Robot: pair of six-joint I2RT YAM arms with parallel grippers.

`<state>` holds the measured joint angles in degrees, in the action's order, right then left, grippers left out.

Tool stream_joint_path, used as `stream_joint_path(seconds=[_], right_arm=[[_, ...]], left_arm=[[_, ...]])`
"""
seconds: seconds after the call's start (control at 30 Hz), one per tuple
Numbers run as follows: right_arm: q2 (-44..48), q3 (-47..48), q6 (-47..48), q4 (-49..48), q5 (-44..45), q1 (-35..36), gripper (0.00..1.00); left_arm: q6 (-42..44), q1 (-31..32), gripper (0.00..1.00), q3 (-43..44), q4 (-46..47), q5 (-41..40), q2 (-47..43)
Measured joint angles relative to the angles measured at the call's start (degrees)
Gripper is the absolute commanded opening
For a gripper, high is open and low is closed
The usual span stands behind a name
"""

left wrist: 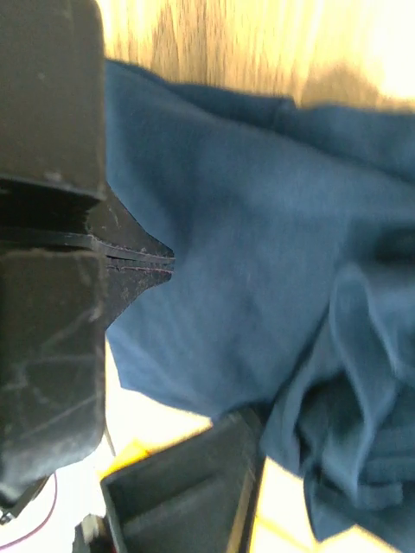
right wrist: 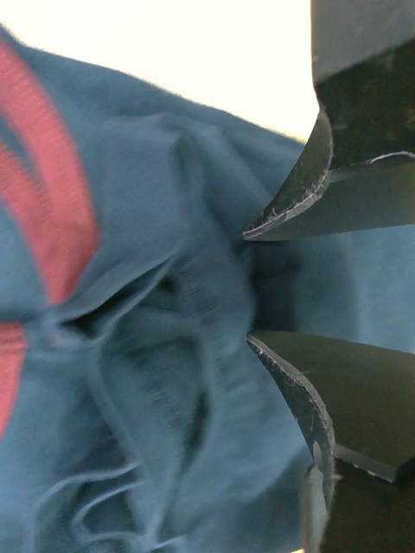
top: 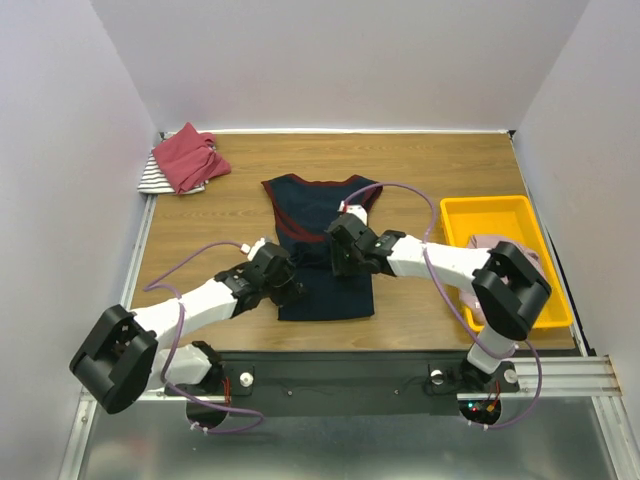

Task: Fold and stack the tank tops
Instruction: Fold the tank top

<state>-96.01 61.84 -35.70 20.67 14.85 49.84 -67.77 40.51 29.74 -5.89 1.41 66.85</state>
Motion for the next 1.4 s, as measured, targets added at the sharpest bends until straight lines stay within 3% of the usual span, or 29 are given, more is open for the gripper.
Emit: stream_joint_path(seconds=[0.27, 0.4, 0.67, 0.87, 0.9, 1.07, 1.2, 1.4], right_arm=[[-8.7, 9.2, 1.7, -0.3, -0.2, -4.5, 0.56], [-10.7, 13.6, 3.0, -0.6, -0.3, -8.7, 0.61], [-11.4, 16.3, 4.6, -0.7, -0.3, -11.6, 0.6], [-7.0, 14.7, 8.2, -0.4, -2.4, -9.5, 0.59], [-5.4, 14.2, 9.3, -0.7, -2.7, -8.2, 0.57], [-1.6, 13.5, 14.8, -3.2, -6.1, -1.5, 0.45], [-3.4, 13.5, 19.8, -5.0, -10.6, 1.2, 0.37], [-11.9, 17.5, 26.0, -5.8, -12.5, 3.3, 0.37]], left_arm=[[-2.4, 0.0, 0.0, -3.5, 1.0, 0.0, 2.2], [-2.9, 0.0, 0.0, -3.9, 1.4, 0.0, 2.2], [-3.1, 0.0, 0.0, -4.5, 1.0, -0.5, 0.6], [-3.3, -0.2, 0.05, -4.5, -1.5, -2.3, -4.2], [-3.5, -0.4, 0.09, -4.5, -1.9, -2.6, -5.4], [-3.9, -3.1, 0.11, -4.3, -4.8, -3.9, -10.4], [-4.1, -6.7, 0.07, -4.3, -6.8, -3.4, -12.5], [-3.6, -12.2, 0.06, -6.2, -8.1, -1.4, -16.5]])
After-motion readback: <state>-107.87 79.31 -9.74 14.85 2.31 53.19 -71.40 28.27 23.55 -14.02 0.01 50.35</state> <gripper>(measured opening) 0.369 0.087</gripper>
